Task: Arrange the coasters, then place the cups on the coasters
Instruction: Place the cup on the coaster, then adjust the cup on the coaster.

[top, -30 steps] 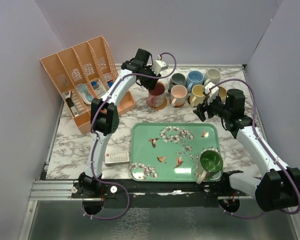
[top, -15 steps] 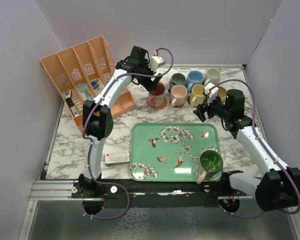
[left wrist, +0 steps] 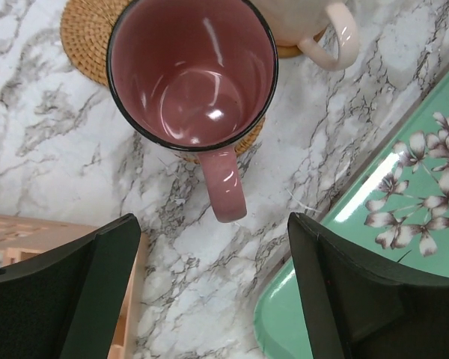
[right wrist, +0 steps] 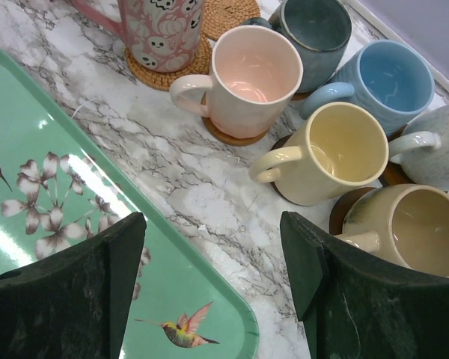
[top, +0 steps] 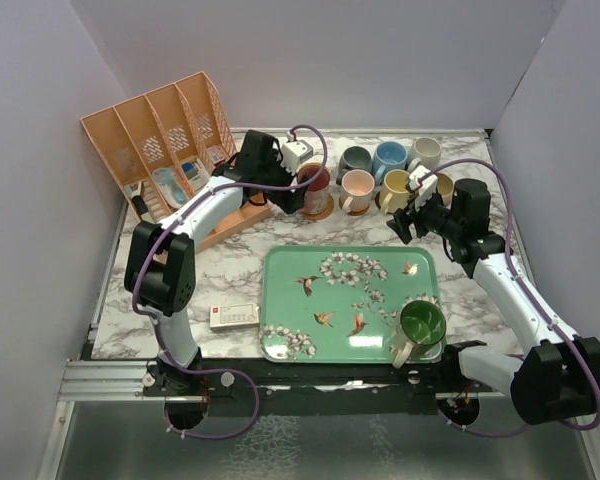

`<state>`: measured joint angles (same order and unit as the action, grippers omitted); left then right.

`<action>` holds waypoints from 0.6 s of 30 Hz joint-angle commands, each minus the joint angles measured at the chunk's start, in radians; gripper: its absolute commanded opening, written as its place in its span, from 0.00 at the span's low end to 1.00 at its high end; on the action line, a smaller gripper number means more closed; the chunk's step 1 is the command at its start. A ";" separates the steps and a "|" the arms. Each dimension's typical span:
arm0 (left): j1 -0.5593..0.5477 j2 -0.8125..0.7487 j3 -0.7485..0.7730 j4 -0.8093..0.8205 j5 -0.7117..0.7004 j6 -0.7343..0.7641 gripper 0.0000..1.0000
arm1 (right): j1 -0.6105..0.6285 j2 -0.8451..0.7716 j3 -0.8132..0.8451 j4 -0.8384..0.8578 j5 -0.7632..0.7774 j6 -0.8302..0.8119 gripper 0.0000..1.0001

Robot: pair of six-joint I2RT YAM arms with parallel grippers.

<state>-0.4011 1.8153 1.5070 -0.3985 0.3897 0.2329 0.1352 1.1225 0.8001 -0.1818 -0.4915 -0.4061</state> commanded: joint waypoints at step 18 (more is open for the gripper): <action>-0.036 0.118 0.031 0.080 0.045 -0.069 0.48 | -0.006 -0.018 -0.009 0.002 0.018 -0.024 0.74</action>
<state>-0.4282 1.9228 1.4986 -0.3241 0.4129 0.1688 0.1352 1.1225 0.7998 -0.1818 -0.4873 -0.4171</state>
